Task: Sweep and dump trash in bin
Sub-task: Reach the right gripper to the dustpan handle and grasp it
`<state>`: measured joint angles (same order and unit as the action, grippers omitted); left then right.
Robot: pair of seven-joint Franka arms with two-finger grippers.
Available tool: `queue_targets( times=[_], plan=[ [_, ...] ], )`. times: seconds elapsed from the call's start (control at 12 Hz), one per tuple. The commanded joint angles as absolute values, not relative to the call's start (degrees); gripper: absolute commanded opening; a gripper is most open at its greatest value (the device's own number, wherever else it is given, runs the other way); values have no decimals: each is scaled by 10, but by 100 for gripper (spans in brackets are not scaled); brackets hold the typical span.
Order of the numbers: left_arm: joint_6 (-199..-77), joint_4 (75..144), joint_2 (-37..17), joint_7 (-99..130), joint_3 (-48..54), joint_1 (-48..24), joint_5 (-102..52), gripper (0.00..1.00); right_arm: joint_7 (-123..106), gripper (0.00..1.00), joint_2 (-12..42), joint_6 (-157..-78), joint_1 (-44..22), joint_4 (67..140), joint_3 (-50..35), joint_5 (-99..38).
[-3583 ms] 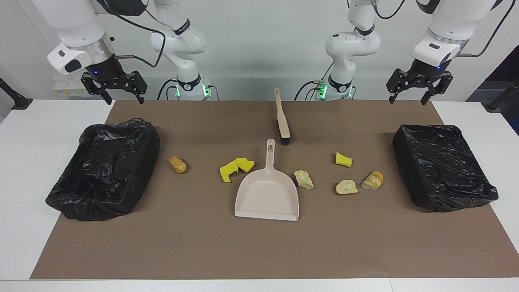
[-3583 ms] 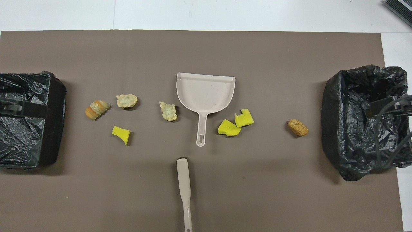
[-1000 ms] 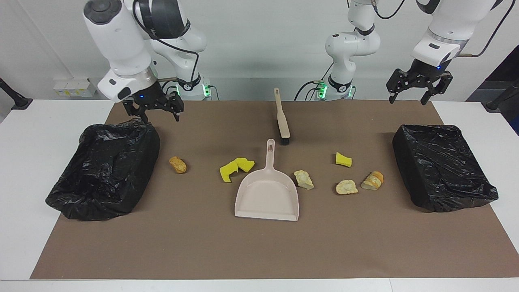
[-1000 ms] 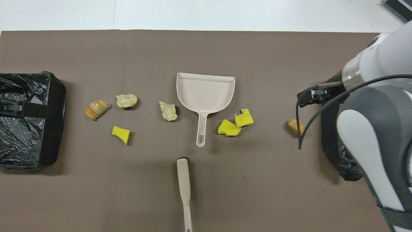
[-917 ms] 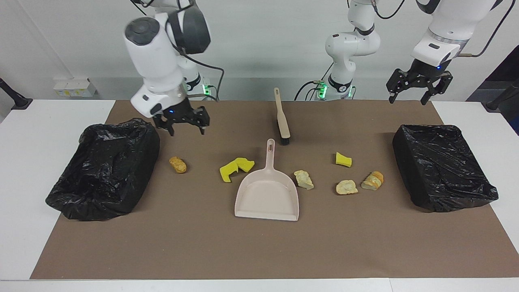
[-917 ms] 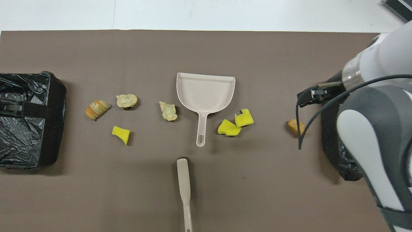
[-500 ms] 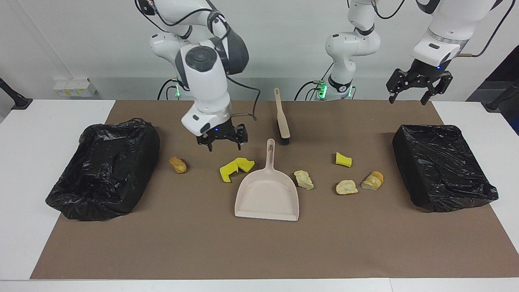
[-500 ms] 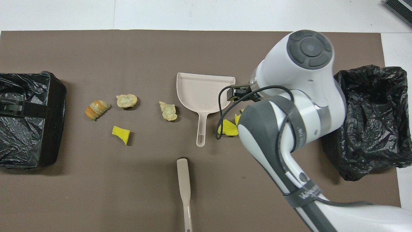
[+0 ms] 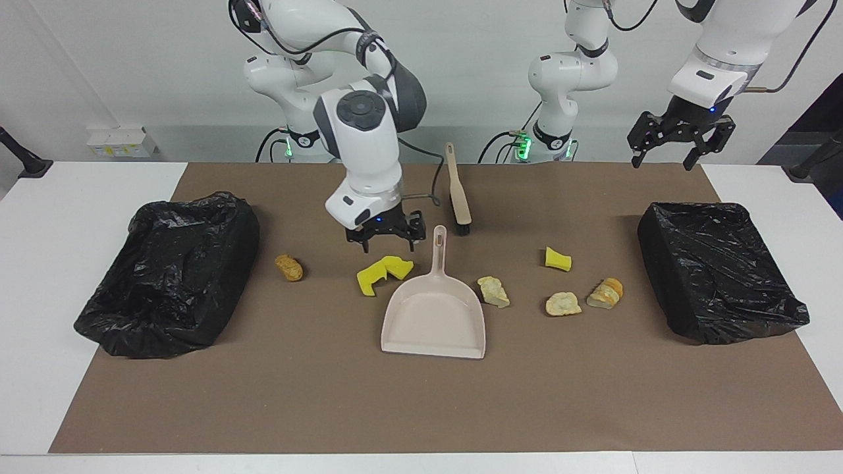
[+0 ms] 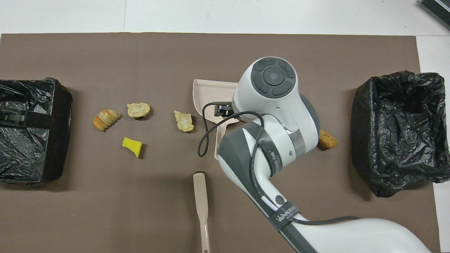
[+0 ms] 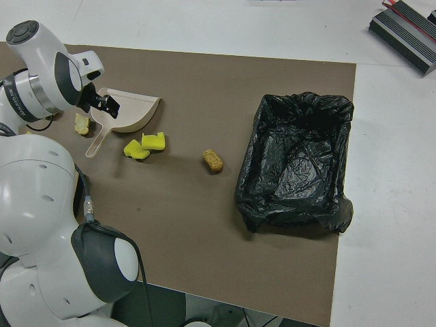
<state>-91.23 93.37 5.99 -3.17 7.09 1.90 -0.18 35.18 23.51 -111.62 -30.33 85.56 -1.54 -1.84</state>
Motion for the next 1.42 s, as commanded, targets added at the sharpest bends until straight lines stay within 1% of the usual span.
queue_targets(
  times=[0.0, 0.17, 0.33, 0.58, 0.67, 0.75, 0.83, 0.92, 1.0, 1.17, 1.25, 1.33],
  plan=[
    [-915, 948, 72, -31, 69, 18, -5, 100, 393, 100, 265, -1163, -323, 847, -14, 1],
    [-917, 948, 72, -32, 69, 21, -5, 100, 395, 100, 282, -1179, -323, 849, -14, 4],
    [-915, 949, 73, -31, 69, 19, -5, 100, 397, 100, 284, -1179, -330, 869, -14, 3],
    [-913, 949, 73, -31, 69, 18, -5, 100, 397, 100, 258, -1186, -330, 927, -16, -1],
    [-913, 952, 74, -31, 69, 18, -5, 100, 398, 97, 253, -1187, -332, 939, -17, -2],
    [-914, 954, 77, -31, 69, 18, -5, 100, 399, 92, 255, -1188, -343, 942, -17, -3],
    [-914, 956, 77, -31, 69, 18, -5, 100, 399, 84, 256, -1187, -345, 942, -17, -2],
    [-914, 956, 77, -31, 69, 18, -5, 100, 398, 67, 256, -1186, -345, 942, -17, -2],
    [-914, 957, 78, -31, 69, 18, -5, 100, 397, 44, 256, -1186, -345, 941, -17, -1],
    [-914, 961, 80, -31, 69, 17, -5, 100, 395, 5, 255, -1183, -345, 943, -17, -1],
    [-917, 975, 87, -31, 69, 13, -5, 100, 393, 0, 255, -1178, -346, 940, -17, -2],
    [-922, 994, 95, -30, 69, 12, -5, 100, 393, 0, 257, -1174, -345, 935, -17, 0]
  ],
)
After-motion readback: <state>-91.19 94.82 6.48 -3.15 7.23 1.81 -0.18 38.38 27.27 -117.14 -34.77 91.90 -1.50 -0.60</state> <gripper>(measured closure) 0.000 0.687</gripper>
